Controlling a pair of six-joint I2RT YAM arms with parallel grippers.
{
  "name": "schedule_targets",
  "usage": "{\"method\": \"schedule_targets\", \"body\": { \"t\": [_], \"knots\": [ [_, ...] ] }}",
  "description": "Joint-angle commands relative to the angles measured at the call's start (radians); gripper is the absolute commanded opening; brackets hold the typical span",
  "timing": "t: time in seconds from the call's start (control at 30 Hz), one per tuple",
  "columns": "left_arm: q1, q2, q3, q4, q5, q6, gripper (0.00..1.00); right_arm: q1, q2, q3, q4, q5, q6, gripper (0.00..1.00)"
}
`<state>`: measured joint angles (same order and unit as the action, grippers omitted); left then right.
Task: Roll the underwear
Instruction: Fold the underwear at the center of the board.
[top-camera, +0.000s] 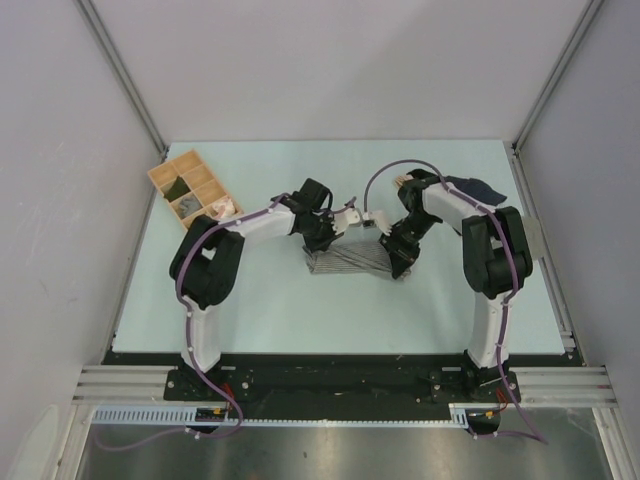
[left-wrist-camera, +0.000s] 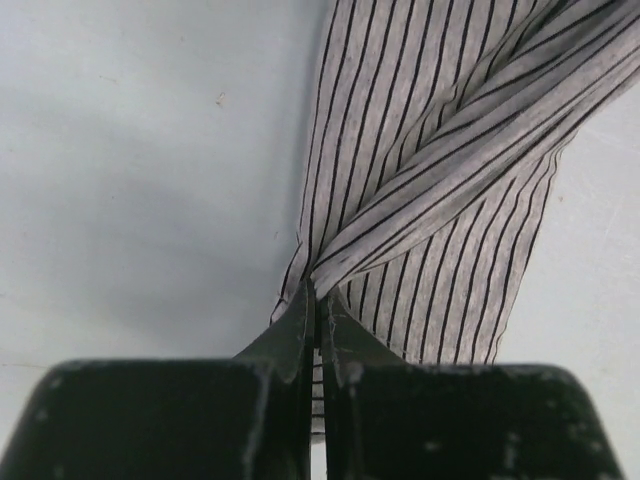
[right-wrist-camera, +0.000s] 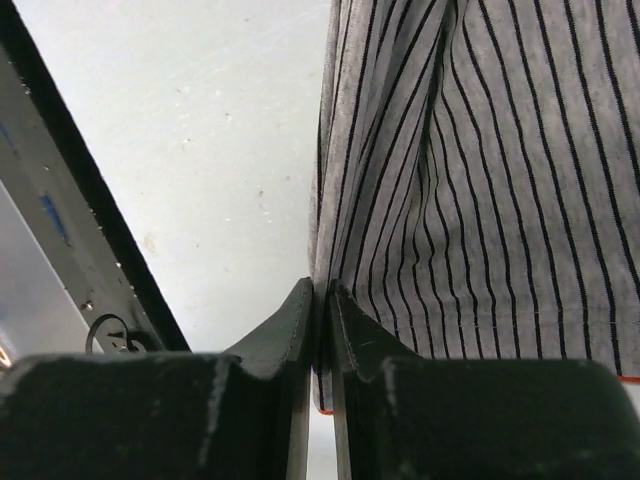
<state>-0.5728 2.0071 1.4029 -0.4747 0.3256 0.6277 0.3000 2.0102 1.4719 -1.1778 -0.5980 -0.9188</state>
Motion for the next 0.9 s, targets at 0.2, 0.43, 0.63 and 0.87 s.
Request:
{"method": "schedule_targets", "body": {
  "t": [0.2,0.43,0.63,0.87],
  "knots": [
    [0.011,0.013,0.044,-0.123,0.013,0.015,0.0,-0.055,0.064,0.198,-0.014,-0.036,0.124,0.13],
    [0.011,0.028,0.05,-0.125,-0.011,0.013,0.0,-0.076,0.241,0.407,-0.089,-0.036,0.141,0.13],
    [0.011,0.028,0.042,-0.119,-0.03,0.015,0.0,-0.091,0.334,0.525,-0.143,-0.036,0.118,0.15],
    [0.011,0.024,0.031,-0.111,-0.037,0.007,0.0,-0.111,0.34,0.582,-0.126,-0.013,0.11,0.19]
  ]
}}
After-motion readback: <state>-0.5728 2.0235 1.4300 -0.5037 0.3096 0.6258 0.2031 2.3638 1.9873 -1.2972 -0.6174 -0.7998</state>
